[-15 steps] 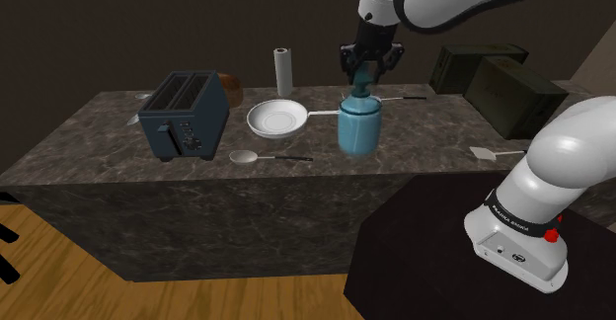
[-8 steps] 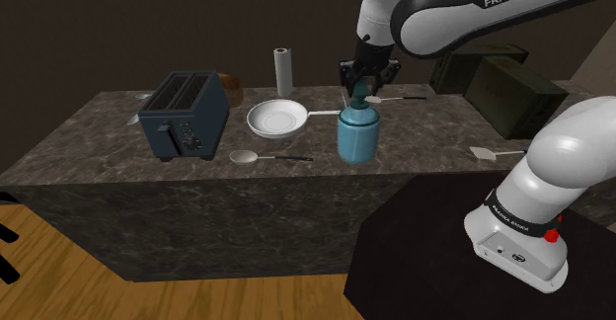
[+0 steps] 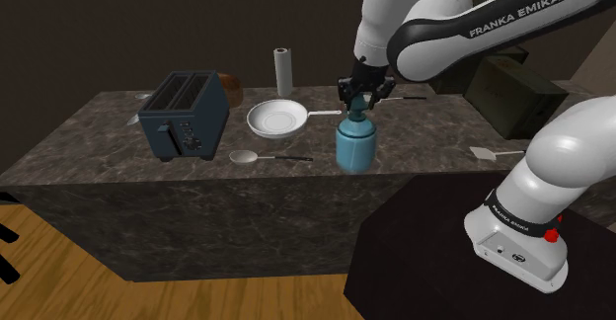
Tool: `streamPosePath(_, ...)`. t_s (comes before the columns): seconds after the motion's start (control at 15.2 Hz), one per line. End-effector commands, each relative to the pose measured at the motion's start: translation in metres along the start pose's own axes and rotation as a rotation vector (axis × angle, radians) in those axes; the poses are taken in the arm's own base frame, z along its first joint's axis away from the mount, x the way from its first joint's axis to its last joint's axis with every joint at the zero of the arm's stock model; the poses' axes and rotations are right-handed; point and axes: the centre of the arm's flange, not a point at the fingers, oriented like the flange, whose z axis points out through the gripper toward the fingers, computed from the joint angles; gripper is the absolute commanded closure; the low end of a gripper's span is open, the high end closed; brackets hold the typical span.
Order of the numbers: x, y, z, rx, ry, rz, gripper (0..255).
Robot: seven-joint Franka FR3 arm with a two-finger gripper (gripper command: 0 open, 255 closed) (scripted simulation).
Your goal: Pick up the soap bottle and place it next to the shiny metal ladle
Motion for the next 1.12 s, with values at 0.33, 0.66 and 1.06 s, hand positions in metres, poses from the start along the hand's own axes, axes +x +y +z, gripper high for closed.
streamPosePath(0.33,-0.002,0.0,0.008,0.001,0.001,0.0,255)
streamPosePath(0.66,-0.002,0.0,0.008,0.001,0.001,0.0,0)
streamPosePath(1.06,-0.002,0.0,-0.032,0.001,0.001,0.0,0)
